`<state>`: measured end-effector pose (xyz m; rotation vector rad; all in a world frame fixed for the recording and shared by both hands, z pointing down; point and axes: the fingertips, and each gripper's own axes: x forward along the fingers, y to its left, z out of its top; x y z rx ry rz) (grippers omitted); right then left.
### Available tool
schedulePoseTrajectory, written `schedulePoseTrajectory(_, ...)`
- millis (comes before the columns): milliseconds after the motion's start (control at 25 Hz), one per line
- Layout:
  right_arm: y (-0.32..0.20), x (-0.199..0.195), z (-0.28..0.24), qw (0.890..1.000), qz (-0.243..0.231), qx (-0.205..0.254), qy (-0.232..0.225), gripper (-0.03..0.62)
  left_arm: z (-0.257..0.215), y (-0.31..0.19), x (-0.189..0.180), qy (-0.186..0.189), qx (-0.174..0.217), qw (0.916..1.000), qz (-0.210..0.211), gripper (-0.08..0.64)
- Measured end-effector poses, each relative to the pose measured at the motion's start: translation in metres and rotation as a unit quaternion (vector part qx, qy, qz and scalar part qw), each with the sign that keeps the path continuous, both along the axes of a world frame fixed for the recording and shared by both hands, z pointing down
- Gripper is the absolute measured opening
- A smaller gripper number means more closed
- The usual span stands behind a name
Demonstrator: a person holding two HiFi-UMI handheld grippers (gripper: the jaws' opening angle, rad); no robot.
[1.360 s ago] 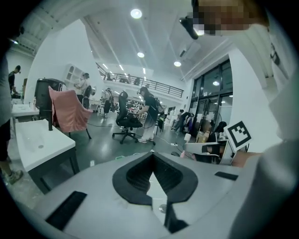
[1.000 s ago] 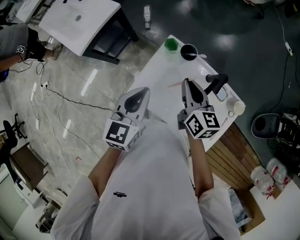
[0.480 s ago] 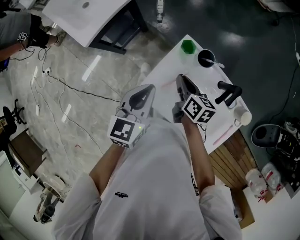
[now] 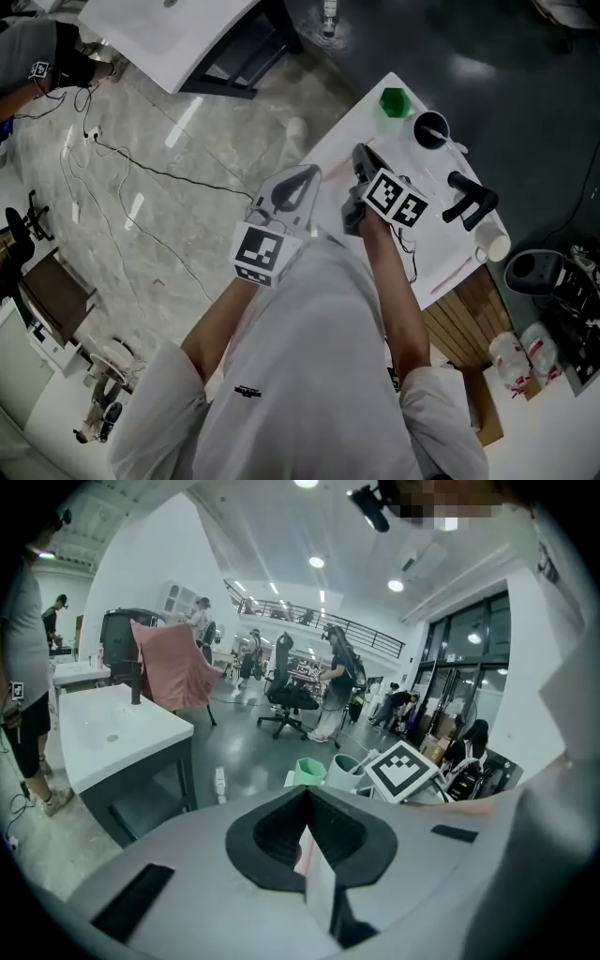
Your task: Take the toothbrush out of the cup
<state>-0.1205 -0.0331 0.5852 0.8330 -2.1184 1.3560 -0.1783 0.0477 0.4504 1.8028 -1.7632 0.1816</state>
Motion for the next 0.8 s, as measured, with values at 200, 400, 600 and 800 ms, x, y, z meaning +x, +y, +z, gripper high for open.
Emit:
schedulePoseTrajectory(200,-0.004,-0.008,0.022,0.999,0.032,-0.035,0.007,0.014,0.016,-0.005,-0.005,0.018,-0.013,0.9997,0.003,0.0)
schedulePoseTrajectory(400,-0.009,-0.012,0.039,0.997,0.047,-0.054,0.019,0.014,0.029,-0.01,-0.011,0.025,-0.025,0.9993,0.008,0.0)
schedulePoseTrajectory(600,-0.007,-0.01,0.052,0.995,0.061,-0.066,0.031,0.014,0.036,-0.015,-0.014,0.029,-0.03,0.9991,0.01,0.0)
schedulePoseTrajectory(800,-0.006,-0.01,0.056,0.994,0.076,-0.065,0.038,0.014,0.04,-0.016,-0.015,0.032,-0.033,0.9988,0.013,0.0)
